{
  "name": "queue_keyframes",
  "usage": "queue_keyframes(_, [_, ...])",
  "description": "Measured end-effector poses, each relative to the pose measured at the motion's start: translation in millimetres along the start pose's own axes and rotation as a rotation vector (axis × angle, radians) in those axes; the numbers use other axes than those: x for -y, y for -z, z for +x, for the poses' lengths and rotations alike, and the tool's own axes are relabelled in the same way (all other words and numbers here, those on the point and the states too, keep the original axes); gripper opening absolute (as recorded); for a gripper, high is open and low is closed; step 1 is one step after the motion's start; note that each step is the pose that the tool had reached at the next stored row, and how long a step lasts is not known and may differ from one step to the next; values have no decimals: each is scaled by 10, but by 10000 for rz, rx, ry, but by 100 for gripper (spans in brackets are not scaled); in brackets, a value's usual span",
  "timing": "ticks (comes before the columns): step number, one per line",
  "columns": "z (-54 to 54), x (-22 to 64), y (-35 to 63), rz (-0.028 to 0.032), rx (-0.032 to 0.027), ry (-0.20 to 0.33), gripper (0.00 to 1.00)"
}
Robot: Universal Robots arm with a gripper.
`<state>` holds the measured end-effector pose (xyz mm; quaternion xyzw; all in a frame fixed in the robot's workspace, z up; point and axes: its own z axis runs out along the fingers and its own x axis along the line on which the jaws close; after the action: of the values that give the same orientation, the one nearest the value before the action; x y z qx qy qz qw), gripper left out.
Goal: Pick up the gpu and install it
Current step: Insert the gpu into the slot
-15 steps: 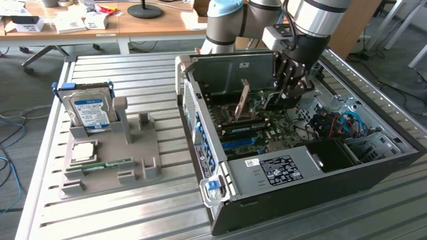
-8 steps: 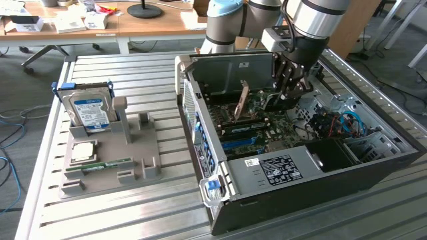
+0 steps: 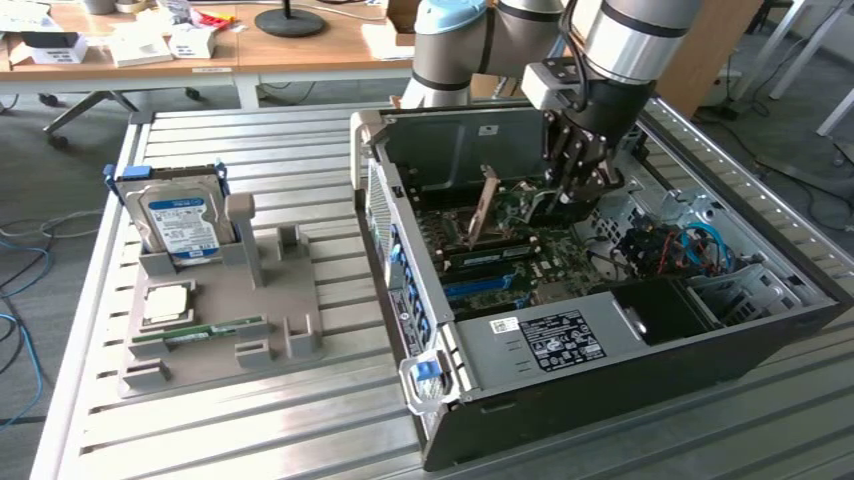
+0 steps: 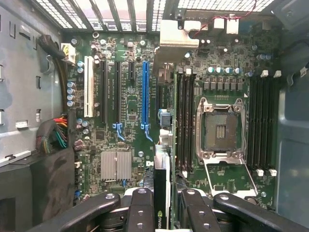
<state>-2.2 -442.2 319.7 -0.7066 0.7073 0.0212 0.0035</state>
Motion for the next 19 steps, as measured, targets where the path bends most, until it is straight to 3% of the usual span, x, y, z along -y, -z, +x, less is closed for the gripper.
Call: queue_keyframes(19, [25,-17,-53,0,-1,0,27])
